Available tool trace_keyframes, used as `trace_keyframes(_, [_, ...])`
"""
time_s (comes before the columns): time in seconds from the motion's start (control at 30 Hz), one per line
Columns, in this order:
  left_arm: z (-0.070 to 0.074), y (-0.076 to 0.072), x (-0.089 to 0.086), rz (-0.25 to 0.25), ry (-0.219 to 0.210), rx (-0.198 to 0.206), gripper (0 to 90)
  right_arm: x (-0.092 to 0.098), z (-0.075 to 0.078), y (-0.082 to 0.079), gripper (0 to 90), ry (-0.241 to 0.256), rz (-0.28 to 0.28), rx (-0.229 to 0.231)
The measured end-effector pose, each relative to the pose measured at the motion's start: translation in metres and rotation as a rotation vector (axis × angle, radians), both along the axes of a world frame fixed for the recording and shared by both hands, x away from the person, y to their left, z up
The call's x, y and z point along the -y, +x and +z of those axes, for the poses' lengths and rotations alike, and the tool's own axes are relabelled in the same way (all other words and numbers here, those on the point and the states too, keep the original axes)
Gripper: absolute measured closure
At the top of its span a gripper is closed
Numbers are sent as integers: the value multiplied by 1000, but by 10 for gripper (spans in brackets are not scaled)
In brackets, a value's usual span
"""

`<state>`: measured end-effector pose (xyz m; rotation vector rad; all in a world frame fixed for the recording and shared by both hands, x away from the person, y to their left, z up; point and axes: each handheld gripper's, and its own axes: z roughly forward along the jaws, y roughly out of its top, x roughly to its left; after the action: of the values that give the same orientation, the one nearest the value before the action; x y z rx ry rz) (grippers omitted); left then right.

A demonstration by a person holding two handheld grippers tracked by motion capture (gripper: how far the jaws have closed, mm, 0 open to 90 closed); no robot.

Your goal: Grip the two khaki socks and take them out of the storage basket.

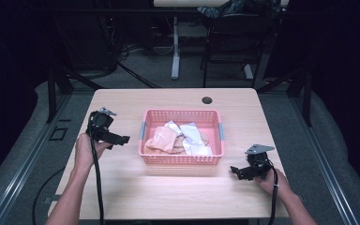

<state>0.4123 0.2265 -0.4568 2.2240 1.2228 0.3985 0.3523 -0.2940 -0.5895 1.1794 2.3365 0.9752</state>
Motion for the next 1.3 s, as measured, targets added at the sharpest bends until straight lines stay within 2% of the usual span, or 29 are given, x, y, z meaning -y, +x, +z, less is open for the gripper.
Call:
trace_keyframes(0.2, [4,1,13,-34,0,7,0,0,0,0,0,0,0,0])
trace_keyframes(0.27, [4,3,23,-56,-23,5,0,0,0,0,0,0,0,0])
trace_keyframes(0.33, [4,3,26,-67,-29,3,0,0,0,0,0,0,0,0])
trace_keyframes(0.4, [2,4,37,-92,-38,-5,0,0,0,0,0,0,0,0])
trace_keyframes(0.43, [2,4,37,-92,-38,-5,0,0,0,0,0,0,0,0])
trace_keyframes(0.73, [-6,5,73,-151,-22,-6,0,0,0,0,0,0,1,0])
trace_keyframes(0.87, [-11,7,82,-177,-21,-18,4,0,0,0,0,0,0,-2])
trace_keyframes(1.03, [-16,11,94,-207,-2,-24,85,0,0,0,0,0,1,0])
trace_keyframes(1.3, [-26,18,102,-207,11,-54,219,0,0,0,0,0,-1,-2])
